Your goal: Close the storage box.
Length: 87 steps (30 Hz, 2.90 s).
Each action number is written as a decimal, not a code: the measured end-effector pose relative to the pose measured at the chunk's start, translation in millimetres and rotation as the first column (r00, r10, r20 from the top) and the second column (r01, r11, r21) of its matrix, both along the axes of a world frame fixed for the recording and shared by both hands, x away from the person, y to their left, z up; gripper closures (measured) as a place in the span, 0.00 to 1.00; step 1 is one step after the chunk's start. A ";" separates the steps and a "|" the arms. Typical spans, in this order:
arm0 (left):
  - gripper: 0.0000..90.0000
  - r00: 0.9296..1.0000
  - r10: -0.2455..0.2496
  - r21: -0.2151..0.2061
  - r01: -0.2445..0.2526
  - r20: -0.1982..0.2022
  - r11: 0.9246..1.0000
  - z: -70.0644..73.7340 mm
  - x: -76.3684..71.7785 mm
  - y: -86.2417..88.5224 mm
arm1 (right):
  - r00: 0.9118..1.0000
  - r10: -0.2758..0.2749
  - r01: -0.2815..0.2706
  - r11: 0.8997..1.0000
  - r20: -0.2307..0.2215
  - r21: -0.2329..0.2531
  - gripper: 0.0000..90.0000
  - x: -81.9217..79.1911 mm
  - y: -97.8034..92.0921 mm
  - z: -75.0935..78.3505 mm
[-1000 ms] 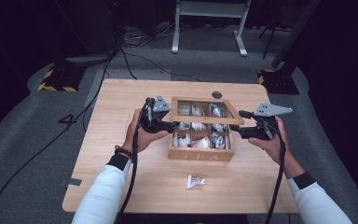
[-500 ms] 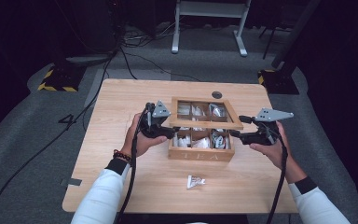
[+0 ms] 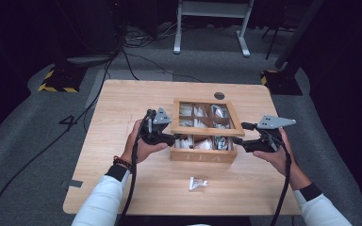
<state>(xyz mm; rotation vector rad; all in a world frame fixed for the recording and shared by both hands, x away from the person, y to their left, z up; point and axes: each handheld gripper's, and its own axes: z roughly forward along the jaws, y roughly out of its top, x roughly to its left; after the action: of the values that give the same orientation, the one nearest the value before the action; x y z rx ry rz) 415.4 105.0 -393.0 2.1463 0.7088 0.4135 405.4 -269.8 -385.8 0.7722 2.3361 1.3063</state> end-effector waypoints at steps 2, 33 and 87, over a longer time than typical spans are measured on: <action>0.37 1.000 -0.003 0.008 0.003 -0.001 1.000 -2.3 -0.7 -0.1 | 1.000 0.005 -0.005 1.000 -0.006 0.001 0.32 -1.3 -0.7 -1.7; 0.32 0.996 -0.040 0.063 0.044 -0.074 0.997 -34.9 -8.0 -3.7 | 0.997 0.027 -0.026 1.000 -0.072 0.012 0.32 -2.4 -0.3 -25.4; 0.19 0.999 0.019 0.088 -0.022 0.039 0.996 -32.2 -38.5 23.3 | 0.998 0.071 -0.070 0.990 -0.003 -0.125 0.28 -16.3 2.3 -19.6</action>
<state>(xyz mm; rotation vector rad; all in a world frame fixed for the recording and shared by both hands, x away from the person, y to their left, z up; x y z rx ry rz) 376.9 128.3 -425.2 2.2095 0.7036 0.5034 389.1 -267.5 -405.4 0.6548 2.4376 1.1739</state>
